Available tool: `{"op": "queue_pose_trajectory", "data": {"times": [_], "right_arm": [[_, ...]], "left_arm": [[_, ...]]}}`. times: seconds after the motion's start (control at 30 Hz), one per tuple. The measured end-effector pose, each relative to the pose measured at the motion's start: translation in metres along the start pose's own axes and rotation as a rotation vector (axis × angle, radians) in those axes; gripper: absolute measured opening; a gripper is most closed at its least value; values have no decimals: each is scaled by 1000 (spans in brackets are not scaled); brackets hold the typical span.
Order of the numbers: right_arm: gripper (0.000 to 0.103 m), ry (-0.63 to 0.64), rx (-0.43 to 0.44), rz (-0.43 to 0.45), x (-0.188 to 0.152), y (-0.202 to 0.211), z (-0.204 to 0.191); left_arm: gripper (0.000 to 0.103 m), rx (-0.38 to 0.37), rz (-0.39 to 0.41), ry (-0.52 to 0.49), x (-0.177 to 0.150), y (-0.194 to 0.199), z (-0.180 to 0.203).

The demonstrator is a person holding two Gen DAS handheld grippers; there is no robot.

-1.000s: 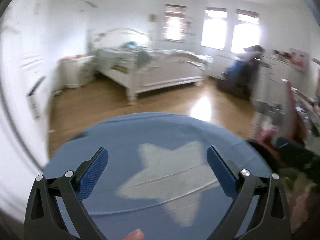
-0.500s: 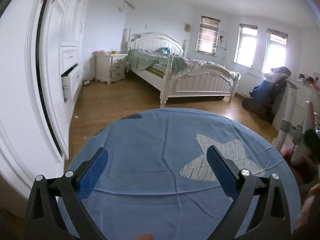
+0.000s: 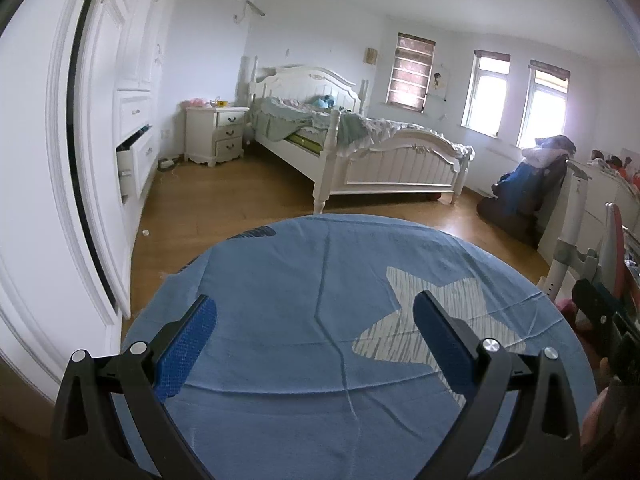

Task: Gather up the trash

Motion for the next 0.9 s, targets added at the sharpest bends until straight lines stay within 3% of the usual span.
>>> {"op": "queue_pose_trajectory", "data": {"times": [0.33, 0.6, 0.9], "right_arm": [[98, 103, -18, 68, 4, 8, -8], [98, 83, -24, 82, 5, 15, -10], [98, 67, -21, 90, 6, 22, -10]], "left_arm": [[98, -9, 42, 6, 3, 9, 2], [98, 11, 62, 22, 6, 14, 2], [98, -15, 55, 3, 7, 17, 12]]}}
Point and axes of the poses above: each gripper's, at about its wrist camera, not at the fingertips, and y roughly against the way its jaws point, z to its right, x to its top, the point moved 9 cm from there along -y, roughly the way its jaws point, and after that the axes turned 6 degrees about y, right-handed, at the moved point
